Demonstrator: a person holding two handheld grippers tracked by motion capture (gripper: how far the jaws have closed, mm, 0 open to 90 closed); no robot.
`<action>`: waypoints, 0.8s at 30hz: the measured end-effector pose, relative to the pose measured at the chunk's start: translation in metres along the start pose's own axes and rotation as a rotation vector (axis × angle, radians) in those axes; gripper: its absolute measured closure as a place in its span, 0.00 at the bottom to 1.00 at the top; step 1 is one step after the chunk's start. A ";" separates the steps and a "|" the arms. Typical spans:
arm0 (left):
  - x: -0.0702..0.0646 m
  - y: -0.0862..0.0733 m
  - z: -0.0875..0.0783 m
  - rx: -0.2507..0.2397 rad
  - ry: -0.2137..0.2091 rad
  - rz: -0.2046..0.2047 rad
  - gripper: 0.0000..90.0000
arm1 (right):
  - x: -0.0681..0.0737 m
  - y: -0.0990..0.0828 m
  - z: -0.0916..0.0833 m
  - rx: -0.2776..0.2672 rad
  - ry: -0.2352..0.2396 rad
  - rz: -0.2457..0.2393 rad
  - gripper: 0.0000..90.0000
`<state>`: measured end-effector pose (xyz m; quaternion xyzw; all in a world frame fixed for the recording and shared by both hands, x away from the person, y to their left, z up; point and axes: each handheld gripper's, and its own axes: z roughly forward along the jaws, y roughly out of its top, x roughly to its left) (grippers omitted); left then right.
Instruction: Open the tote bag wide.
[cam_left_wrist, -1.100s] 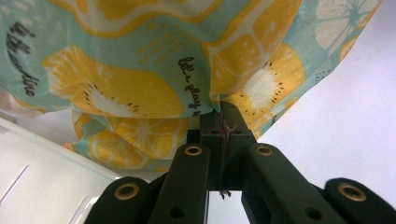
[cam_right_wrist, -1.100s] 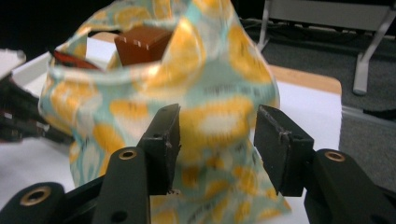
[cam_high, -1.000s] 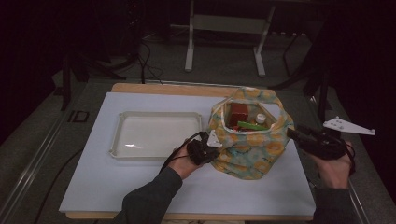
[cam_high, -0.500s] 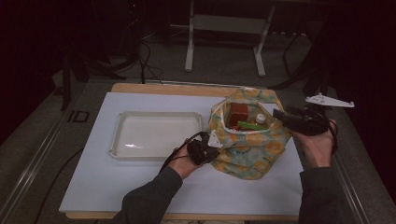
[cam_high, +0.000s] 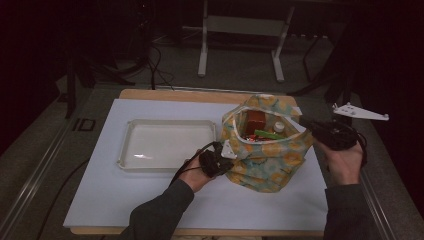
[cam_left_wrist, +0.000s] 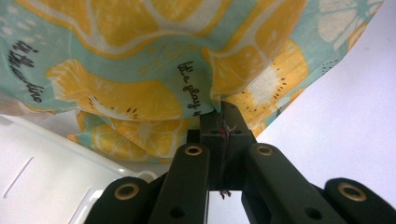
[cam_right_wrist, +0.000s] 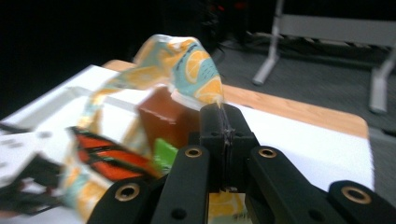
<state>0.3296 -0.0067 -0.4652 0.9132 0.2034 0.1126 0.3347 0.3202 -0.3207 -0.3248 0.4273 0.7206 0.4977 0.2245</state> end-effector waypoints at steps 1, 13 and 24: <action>0.001 0.000 -0.001 0.001 -0.001 -0.001 0.99 | 0.001 0.000 -0.004 -0.008 0.014 -0.004 0.99; 0.013 -0.008 -0.020 -0.025 -0.007 -0.060 0.82 | 0.008 -0.020 -0.031 -0.032 0.151 -0.016 0.99; 0.042 -0.018 -0.053 -0.098 0.045 -0.176 0.66 | 0.004 -0.027 -0.031 -0.012 0.135 -0.019 0.99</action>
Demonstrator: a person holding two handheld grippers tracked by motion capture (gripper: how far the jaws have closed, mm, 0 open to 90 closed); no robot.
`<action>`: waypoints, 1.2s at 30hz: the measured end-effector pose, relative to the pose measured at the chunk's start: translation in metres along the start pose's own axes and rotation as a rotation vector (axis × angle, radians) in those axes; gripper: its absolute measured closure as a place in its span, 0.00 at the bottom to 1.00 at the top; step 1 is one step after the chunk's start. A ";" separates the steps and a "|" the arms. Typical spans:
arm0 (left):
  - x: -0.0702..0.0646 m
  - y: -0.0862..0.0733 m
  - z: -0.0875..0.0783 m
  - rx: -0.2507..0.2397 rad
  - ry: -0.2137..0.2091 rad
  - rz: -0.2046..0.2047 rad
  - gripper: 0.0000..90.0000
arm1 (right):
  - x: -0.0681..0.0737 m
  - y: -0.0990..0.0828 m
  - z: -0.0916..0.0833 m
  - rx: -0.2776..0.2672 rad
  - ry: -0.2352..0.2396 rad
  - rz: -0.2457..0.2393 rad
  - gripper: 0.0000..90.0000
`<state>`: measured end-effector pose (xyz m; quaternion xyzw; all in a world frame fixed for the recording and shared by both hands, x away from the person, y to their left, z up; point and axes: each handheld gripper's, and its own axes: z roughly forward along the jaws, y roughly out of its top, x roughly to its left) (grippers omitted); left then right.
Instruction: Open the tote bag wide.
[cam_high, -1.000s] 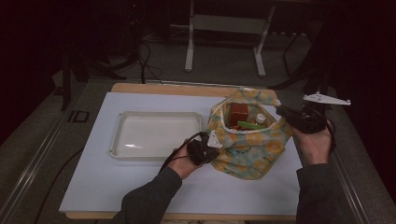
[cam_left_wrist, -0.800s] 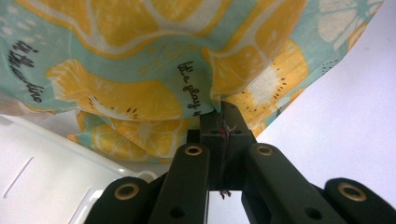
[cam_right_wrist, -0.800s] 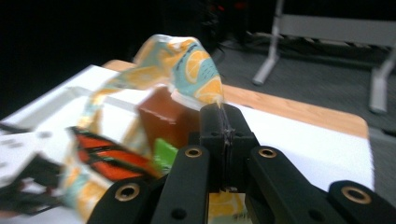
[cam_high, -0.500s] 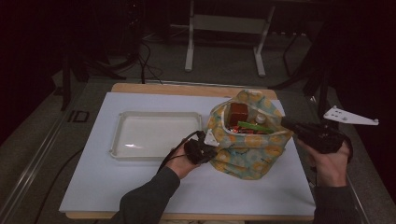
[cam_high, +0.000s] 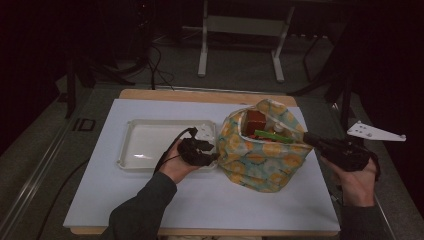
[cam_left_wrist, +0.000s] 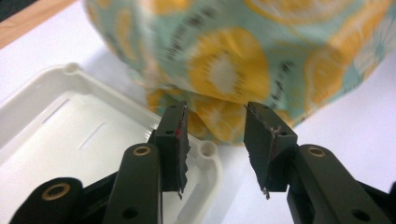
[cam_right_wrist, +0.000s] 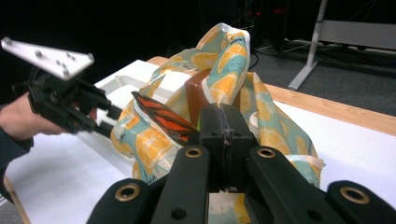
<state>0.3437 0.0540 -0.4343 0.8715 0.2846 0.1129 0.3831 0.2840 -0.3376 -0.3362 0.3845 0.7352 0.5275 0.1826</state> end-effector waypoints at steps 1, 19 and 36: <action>0.002 0.001 -0.003 -0.007 0.011 -0.010 0.65 | 0.000 0.000 0.000 0.001 -0.005 0.000 0.99; 0.036 0.056 0.009 -0.088 -0.051 -0.174 0.58 | 0.003 0.000 0.005 -0.004 0.005 -0.003 0.99; 0.007 0.056 -0.035 -0.210 -0.082 0.003 0.99 | -0.001 -0.008 -0.012 -0.008 -0.014 -0.011 0.99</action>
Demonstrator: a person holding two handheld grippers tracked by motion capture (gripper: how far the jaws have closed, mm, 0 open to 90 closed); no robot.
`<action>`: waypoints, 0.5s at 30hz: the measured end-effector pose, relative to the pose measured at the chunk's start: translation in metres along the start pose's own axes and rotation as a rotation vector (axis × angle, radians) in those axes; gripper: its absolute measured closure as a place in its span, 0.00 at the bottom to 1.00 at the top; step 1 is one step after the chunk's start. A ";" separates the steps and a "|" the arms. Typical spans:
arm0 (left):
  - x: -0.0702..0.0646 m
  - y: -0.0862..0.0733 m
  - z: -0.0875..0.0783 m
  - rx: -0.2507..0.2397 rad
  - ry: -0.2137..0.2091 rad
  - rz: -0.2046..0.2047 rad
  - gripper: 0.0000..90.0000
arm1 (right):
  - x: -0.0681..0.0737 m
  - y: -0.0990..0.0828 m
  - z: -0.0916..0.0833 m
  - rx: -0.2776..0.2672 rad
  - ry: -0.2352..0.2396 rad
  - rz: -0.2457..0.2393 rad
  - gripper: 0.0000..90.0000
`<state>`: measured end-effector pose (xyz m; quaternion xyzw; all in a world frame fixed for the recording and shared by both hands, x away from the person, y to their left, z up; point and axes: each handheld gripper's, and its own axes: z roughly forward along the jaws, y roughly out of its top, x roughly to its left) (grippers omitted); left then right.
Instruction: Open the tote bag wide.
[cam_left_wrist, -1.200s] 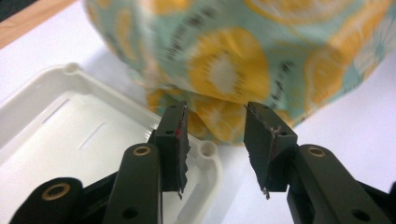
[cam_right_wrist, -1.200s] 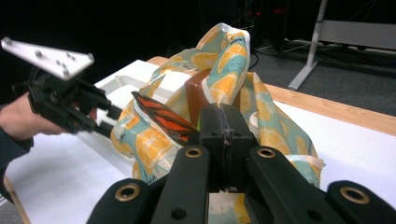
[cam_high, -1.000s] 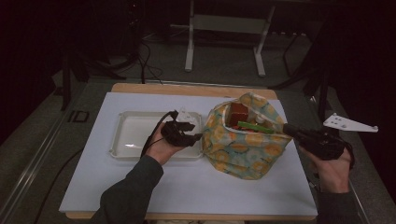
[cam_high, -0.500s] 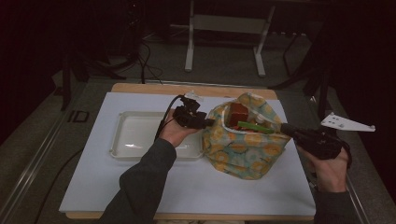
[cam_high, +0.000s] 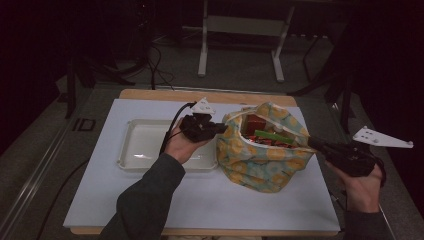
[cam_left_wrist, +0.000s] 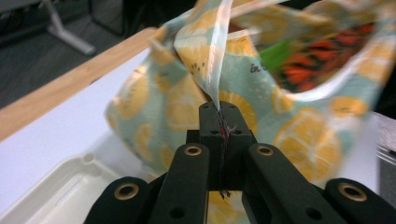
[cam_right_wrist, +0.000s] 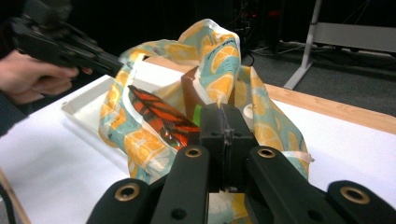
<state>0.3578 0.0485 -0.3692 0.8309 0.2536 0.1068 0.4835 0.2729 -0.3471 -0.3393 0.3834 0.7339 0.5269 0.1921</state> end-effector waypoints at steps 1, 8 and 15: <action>-0.004 0.000 -0.003 -0.008 0.001 0.016 0.99 | 0.000 -0.001 -0.001 0.000 -0.003 -0.004 0.99; -0.027 0.000 -0.017 -0.046 -0.037 0.095 0.99 | 0.001 -0.006 -0.008 0.003 -0.009 -0.019 0.99; -0.035 -0.005 -0.030 -0.096 -0.068 0.143 0.99 | -0.005 -0.018 -0.020 -0.013 -0.029 -0.016 0.99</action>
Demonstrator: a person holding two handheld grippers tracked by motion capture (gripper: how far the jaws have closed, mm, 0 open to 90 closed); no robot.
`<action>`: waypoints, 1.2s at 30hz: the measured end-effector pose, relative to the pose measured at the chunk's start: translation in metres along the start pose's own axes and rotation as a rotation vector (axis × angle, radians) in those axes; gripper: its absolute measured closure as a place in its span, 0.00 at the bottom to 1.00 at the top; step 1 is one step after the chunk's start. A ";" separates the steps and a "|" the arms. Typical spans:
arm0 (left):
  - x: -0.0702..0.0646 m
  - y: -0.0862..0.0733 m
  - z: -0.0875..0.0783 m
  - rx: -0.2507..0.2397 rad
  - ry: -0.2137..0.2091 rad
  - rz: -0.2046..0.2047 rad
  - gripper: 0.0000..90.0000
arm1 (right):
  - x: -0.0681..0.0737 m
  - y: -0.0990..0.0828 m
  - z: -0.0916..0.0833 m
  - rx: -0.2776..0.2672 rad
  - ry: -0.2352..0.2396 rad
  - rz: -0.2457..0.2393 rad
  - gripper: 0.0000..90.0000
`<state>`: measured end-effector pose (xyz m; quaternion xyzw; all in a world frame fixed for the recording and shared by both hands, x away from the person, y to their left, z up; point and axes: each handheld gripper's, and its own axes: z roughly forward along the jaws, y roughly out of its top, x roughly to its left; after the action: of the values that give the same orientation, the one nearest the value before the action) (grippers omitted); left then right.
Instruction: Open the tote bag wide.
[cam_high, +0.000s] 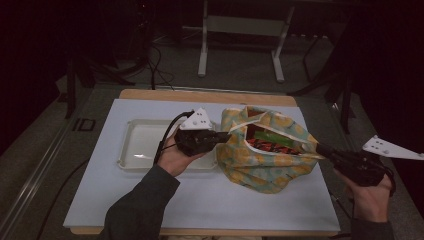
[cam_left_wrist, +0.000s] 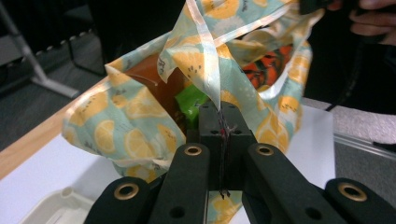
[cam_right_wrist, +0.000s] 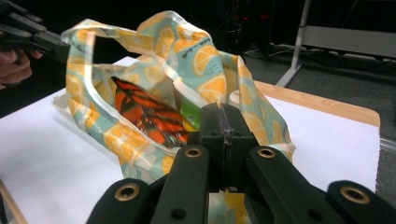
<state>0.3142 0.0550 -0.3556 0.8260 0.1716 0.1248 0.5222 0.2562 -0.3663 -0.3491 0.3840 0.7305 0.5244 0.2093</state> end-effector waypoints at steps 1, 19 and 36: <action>0.000 -0.002 0.001 0.013 0.003 0.007 0.99 | -0.001 -0.002 -0.001 0.005 0.008 -0.004 0.99; 0.007 -0.056 0.062 0.259 -0.011 0.018 0.98 | -0.024 -0.057 0.020 0.157 0.009 0.052 0.95; 0.008 -0.048 0.044 0.112 0.010 -0.003 0.96 | -0.012 -0.004 0.028 0.101 0.017 -0.005 0.88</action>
<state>0.3305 0.0412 -0.4177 0.8531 0.1823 0.1181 0.4744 0.2824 -0.3596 -0.3643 0.3876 0.7587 0.4898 0.1848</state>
